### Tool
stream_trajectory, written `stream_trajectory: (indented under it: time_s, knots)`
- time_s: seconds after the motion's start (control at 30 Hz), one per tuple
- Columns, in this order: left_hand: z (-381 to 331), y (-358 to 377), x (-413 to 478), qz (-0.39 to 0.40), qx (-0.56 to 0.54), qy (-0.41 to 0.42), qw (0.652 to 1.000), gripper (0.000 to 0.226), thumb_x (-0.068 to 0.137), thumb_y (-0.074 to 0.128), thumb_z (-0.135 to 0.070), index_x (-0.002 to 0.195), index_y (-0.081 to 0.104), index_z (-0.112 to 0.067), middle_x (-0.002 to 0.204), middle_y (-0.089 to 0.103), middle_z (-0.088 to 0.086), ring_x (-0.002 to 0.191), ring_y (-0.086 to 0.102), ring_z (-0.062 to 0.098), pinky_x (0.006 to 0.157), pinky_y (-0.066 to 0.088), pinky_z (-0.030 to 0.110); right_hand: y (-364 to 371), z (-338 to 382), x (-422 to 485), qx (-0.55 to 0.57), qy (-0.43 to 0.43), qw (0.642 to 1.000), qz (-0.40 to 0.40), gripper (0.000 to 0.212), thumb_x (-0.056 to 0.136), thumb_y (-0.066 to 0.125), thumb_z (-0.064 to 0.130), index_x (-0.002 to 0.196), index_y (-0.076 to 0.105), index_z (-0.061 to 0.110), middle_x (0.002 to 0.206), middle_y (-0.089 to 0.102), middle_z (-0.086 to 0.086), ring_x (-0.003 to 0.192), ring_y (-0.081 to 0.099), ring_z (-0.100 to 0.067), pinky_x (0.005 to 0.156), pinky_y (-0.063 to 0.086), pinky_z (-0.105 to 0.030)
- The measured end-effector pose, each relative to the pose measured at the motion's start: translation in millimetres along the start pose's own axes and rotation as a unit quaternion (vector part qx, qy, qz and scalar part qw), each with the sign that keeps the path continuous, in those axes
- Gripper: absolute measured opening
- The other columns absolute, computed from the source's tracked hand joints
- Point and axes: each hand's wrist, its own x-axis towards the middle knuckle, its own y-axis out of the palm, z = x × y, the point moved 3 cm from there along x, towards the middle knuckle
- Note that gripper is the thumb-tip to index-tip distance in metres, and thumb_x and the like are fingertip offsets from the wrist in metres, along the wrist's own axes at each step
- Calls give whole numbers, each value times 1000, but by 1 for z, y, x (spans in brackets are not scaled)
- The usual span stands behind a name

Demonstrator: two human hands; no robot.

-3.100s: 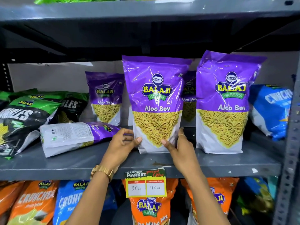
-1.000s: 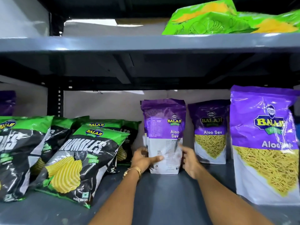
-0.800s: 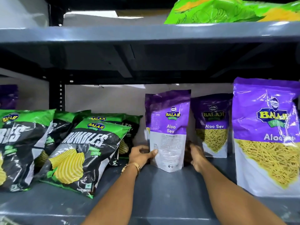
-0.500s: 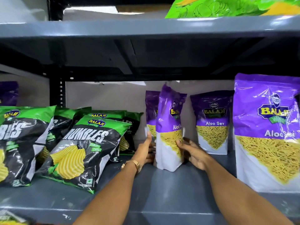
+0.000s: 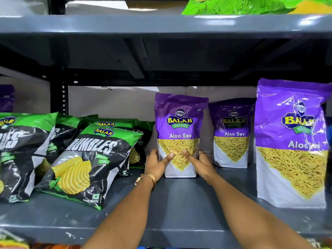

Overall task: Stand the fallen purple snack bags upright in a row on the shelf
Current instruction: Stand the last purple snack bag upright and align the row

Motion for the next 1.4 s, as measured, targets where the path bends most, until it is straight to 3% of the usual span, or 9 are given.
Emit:
stream_trajectory:
  time_s: [0.23, 0.5, 0.7, 0.9, 0.97, 1.1, 1.2, 1.3, 1.4]
  knots:
    - [1, -3, 1, 10, 28, -7, 1000, 38, 81, 73, -30, 108, 65, -4, 110, 73, 18, 104, 68, 31, 90, 53, 36, 7, 5, -1, -8, 29, 999, -20, 58, 81, 66, 50, 124, 60, 11, 124, 69, -8, 118, 62, -24, 108, 44, -40]
    - [0, -8, -4, 73, -4, -88, 993, 40, 75, 74, -35, 103, 55, -14, 123, 66, 22, 115, 63, 36, 101, 48, 57, 10, 22, -29, -9, 47, 998, -32, 51, 87, 63, 44, 125, 58, 10, 129, 65, -10, 122, 58, -27, 105, 41, -33]
    - [-17, -16, -41, 81, 11, -70, 994, 46, 82, 72, -25, 116, 49, -4, 127, 63, 22, 117, 62, 36, 103, 47, 54, 1, 41, -72, 40, 55, 997, 47, 35, 90, 59, 40, 120, 46, 29, 121, 58, 18, 122, 51, -11, 101, 35, -25]
    - [-41, -28, -93, 93, 40, -3, 995, 43, 87, 66, -27, 124, 52, -10, 127, 64, 13, 117, 61, 30, 105, 46, 48, -10, 48, -118, 68, 43, 992, 94, 103, 69, 62, 60, 153, 13, 26, 149, 34, 22, 139, 32, -2, 119, 21, -30]
    - [-46, -30, -109, 87, 49, 8, 995, 38, 88, 64, -29, 121, 53, -13, 121, 67, 13, 110, 64, 29, 100, 50, 43, -12, 50, -129, 55, 28, 993, 97, 96, 70, 61, 62, 150, 17, 34, 130, 42, 37, 126, 40, 6, 108, 27, -22]
    - [-53, -35, -136, 55, 68, 42, 995, 31, 89, 62, -33, 117, 52, -23, 99, 66, 3, 85, 63, 12, 61, 44, 0, -13, 53, -136, 40, 16, 996, 75, 88, 70, 59, 64, 146, 30, 34, 133, 49, 25, 128, 45, -4, 111, 31, -28]
    - [-58, -38, -143, 28, 101, 58, 993, 40, 88, 62, -36, 122, 51, -18, 96, 65, 0, 84, 63, 16, 58, 43, 6, -13, 53, -139, 12, 12, 998, 56, 62, 72, 59, 65, 129, 48, 44, 125, 59, 31, 119, 52, 5, 105, 38, -20]
    - [-61, -38, -146, 9, 125, 65, 990, 44, 88, 61, -39, 122, 48, -14, 95, 67, 3, 86, 65, 23, 66, 47, 27, -18, 51, -141, -11, -5, 1000, -5, 20, 77, 67, 55, 94, 58, 48, 89, 63, 44, 91, 56, 24, 74, 41, -1]
    - [-62, -38, -150, -3, 151, 69, 986, 44, 89, 59, -40, 119, 49, -10, 100, 71, 12, 90, 66, 30, 77, 52, 39, -22, 51, -143, -45, -30, 997, -46, 17, 78, 70, 51, 88, 58, 43, 84, 67, 40, 87, 59, 24, 72, 46, -1]
